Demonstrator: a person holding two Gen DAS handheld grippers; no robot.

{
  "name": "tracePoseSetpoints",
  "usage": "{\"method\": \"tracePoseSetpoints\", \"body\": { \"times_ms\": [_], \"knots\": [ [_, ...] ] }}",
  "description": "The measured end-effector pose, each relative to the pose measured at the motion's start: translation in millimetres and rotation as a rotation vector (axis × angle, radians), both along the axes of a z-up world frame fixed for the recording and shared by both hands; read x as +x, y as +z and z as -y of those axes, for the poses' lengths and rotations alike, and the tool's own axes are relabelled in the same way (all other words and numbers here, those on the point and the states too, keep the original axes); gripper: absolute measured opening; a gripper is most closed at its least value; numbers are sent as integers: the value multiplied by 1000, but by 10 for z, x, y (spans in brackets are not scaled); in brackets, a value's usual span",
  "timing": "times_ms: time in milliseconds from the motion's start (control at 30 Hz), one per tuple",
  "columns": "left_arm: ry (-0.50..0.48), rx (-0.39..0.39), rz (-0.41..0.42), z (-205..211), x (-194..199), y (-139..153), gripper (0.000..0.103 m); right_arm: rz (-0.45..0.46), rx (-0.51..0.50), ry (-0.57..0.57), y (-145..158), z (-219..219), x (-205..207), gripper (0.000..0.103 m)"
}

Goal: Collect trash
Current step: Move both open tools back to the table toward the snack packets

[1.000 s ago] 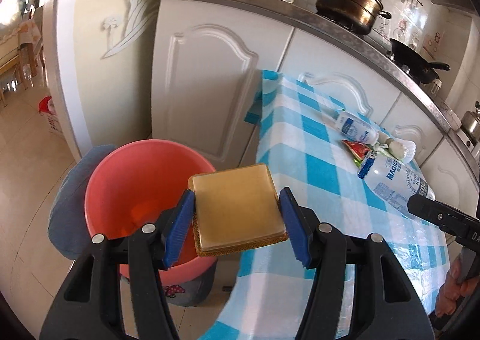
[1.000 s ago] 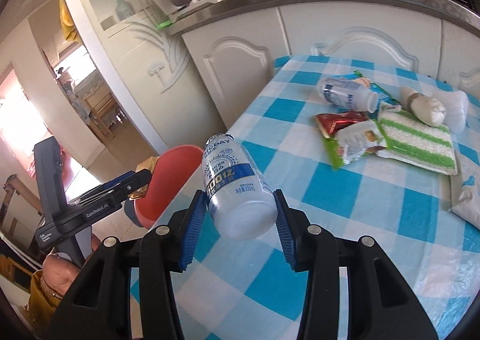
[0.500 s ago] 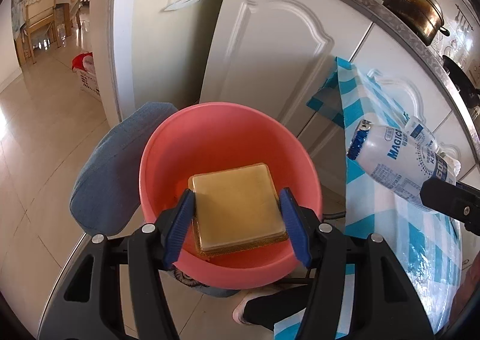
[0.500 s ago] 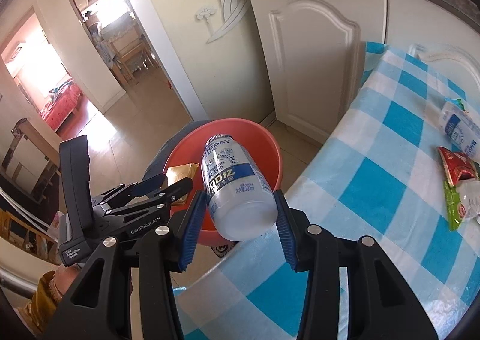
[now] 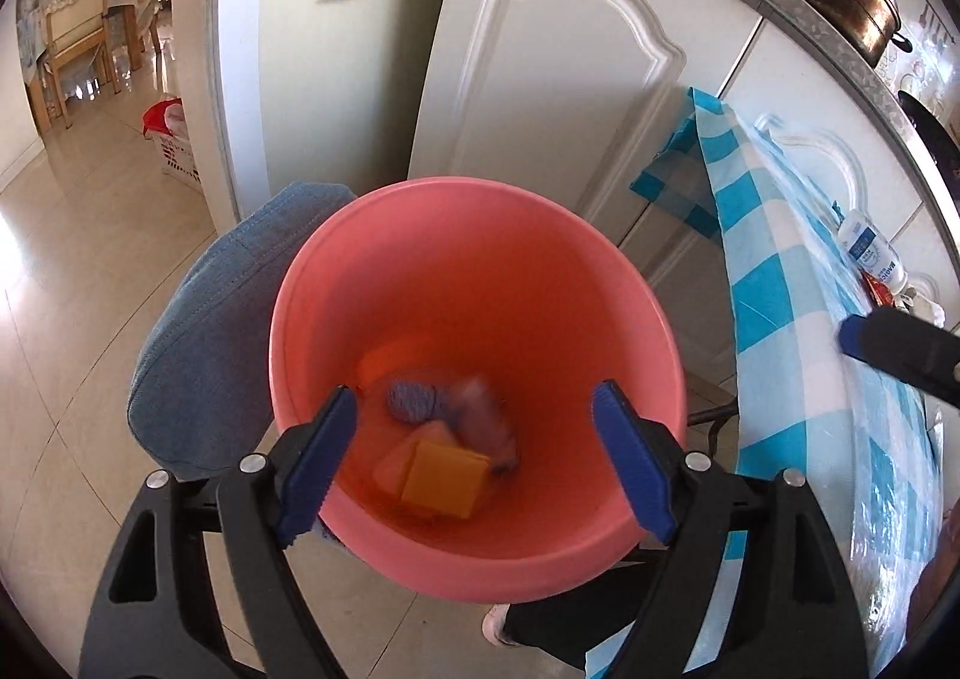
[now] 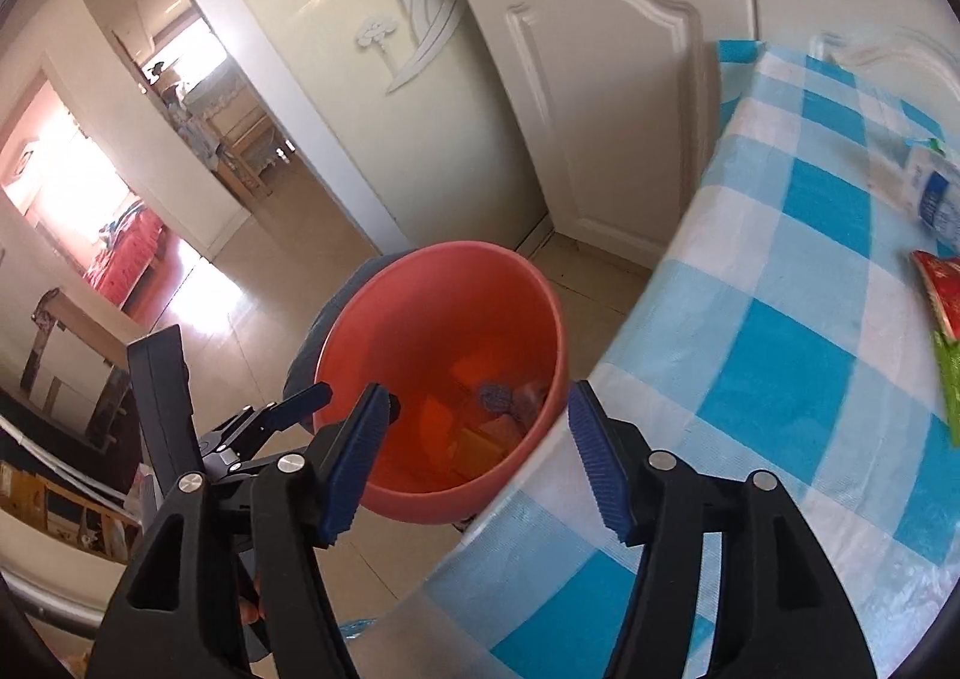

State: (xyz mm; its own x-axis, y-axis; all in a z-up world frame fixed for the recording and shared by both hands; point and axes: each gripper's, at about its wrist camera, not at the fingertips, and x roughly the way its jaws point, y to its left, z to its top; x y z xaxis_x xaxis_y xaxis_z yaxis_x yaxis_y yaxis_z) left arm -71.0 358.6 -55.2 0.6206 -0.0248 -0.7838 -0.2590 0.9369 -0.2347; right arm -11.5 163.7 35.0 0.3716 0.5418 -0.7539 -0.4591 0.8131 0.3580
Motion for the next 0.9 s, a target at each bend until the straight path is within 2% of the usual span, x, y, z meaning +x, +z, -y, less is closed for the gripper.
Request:
{"method": "tracePoseSetpoints", "body": {
  "times_ms": [167, 267, 333, 433, 633, 900],
  "knots": [
    [3, -5, 48, -16, -137, 152, 83, 53, 39, -104, 239, 599, -283, 79],
    [-14, 3, 82, -1, -254, 274, 84, 71, 33, -195, 390, 1046, -493, 79],
    [-20, 14, 110, 25, -345, 361, 84, 84, 30, -270, 507, 1361, -650, 80],
    [-53, 19, 125, 98, -427, 456, 84, 111, 24, -396, 670, 1834, -905, 87],
    [-158, 91, 143, 421, -497, 651, 84, 150, 11, -606, 935, 2576, -1411, 88],
    [-256, 85, 188, 937, -544, 943, 87, 207, 91, -743, 1023, 3177, -1674, 91]
  ]
}}
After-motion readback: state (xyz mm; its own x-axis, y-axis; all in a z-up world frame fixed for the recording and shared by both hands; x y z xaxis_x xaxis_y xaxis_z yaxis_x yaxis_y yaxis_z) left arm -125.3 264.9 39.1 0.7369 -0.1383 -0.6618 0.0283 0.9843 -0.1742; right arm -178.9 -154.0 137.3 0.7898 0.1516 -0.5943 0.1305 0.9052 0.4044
